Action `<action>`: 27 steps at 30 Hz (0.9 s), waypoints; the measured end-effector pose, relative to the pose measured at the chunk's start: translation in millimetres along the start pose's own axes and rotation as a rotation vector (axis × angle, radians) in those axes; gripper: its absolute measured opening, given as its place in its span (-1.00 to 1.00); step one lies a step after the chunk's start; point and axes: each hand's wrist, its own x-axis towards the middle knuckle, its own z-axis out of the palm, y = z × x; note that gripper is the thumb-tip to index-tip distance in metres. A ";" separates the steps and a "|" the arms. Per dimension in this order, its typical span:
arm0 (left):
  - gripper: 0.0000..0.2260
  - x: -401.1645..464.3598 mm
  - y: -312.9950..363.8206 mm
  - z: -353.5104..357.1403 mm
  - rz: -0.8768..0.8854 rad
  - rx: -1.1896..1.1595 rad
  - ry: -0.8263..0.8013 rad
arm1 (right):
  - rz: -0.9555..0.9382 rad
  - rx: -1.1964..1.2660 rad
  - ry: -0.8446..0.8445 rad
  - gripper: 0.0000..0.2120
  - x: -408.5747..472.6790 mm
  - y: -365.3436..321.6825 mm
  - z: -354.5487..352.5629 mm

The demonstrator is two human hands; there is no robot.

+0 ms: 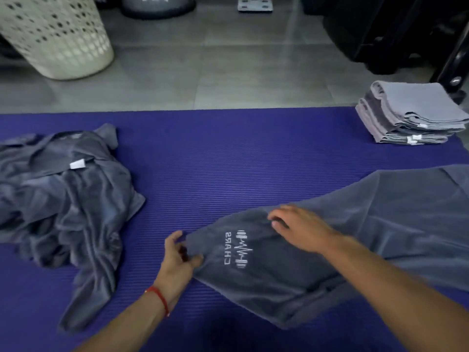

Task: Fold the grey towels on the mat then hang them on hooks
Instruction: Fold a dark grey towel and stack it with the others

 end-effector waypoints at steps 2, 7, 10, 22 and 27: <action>-0.39 -7.8 -8.0 3.0 0.044 0.179 0.068 | -0.077 0.029 -0.082 -0.61 30.6 -21.3 14.3; -0.58 -26.0 -6.9 -9.8 0.133 0.448 0.140 | -0.113 -0.181 -0.141 -0.53 57.7 -54.5 42.6; -0.67 -35.2 5.5 -31.0 0.182 0.405 0.140 | -0.210 -0.279 0.096 -0.64 61.3 -63.4 49.0; -0.45 -53.4 -49.1 -41.9 0.153 0.371 -0.043 | 0.041 0.177 -0.400 -0.88 105.5 -115.0 7.4; -0.92 -40.9 -35.2 -37.0 0.119 0.461 0.015 | -0.114 0.236 -0.280 -0.87 135.9 -121.1 -41.4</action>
